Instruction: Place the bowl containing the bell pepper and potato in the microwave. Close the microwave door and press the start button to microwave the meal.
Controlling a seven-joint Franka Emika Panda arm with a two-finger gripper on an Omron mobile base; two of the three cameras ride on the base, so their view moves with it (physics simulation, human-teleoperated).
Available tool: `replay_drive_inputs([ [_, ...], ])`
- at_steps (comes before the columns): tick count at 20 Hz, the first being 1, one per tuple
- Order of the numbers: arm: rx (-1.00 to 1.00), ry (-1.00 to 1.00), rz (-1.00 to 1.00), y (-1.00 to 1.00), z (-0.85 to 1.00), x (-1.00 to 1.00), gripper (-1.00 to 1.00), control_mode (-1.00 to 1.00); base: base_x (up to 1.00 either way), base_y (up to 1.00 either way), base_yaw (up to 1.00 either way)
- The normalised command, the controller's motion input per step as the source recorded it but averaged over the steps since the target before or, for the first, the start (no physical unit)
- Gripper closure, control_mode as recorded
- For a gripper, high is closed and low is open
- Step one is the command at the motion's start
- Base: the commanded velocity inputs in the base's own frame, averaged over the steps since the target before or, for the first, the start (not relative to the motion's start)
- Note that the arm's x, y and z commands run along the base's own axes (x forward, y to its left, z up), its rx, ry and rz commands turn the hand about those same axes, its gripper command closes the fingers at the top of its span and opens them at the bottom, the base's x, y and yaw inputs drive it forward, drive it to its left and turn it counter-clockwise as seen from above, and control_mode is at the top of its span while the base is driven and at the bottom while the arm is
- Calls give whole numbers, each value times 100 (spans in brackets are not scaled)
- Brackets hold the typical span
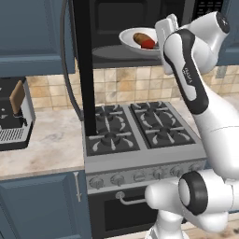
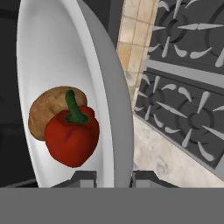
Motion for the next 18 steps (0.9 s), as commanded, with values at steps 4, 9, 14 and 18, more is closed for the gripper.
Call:
replay_drive_inputs([
  [4, 0, 2, 0, 0, -1, 37, 100, -100, 0, 0, 0],
  [9, 0, 0, 0, 0, -17, 33, 100, -100, 0, 0, 0],
  [14, 0, 0, 0, 0, -39, 28, 100, -100, 0, 0, 0],
  [18, 0, 0, 0, 0, -14, 39, 100, -100, 0, 0, 0],
])
